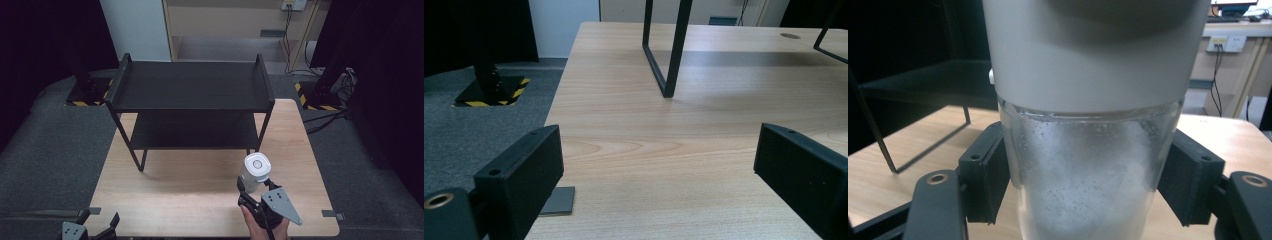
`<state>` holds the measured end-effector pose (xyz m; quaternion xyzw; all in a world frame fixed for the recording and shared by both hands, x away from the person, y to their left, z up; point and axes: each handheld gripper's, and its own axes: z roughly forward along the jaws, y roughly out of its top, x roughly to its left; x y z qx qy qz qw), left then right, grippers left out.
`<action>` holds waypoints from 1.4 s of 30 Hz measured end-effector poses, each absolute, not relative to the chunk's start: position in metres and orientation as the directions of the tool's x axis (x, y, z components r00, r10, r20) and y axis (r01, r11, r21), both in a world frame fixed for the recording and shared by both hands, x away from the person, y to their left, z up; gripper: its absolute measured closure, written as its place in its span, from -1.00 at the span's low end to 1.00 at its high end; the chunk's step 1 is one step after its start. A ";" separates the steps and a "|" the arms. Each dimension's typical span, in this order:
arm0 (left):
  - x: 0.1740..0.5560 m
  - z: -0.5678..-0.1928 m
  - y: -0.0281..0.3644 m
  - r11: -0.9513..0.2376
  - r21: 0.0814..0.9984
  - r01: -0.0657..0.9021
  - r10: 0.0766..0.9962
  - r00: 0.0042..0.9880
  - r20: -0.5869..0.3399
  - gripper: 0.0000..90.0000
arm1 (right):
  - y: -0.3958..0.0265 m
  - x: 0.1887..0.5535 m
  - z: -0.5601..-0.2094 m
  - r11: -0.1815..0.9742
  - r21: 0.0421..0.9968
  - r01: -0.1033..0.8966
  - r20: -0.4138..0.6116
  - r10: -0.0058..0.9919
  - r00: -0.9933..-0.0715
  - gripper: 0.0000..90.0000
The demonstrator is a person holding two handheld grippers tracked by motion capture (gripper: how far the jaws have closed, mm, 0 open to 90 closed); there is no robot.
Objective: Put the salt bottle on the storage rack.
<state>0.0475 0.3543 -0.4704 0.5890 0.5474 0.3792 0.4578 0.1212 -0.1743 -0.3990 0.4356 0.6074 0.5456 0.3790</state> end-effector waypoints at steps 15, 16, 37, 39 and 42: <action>0.047 -0.471 0.359 0.036 0.956 0.290 0.991 0.113 -0.071 -0.91 | -0.147 0.163 -0.369 0.059 0.994 0.097 -0.023 0.940 -0.341 -0.33; 0.047 -0.471 0.359 0.037 0.956 0.290 0.991 0.114 -0.073 -0.91 | -0.146 0.166 -0.368 0.061 0.993 0.097 -0.024 0.940 -0.340 -0.33; 0.055 -0.471 0.366 0.039 0.957 0.288 0.990 0.118 -0.076 -0.90 | -0.125 0.216 -0.365 0.060 0.989 0.138 -0.011 0.945 -0.327 -0.33; 0.055 -0.471 0.366 0.039 0.957 0.289 0.990 0.118 -0.076 -0.90 | -0.124 0.219 -0.365 0.060 0.988 0.139 -0.012 0.946 -0.324 -0.33; 0.055 -0.472 0.367 0.041 0.956 0.290 0.990 0.117 -0.078 -0.90 | -0.122 0.224 -0.364 0.057 0.988 0.144 -0.008 0.947 -0.321 -0.33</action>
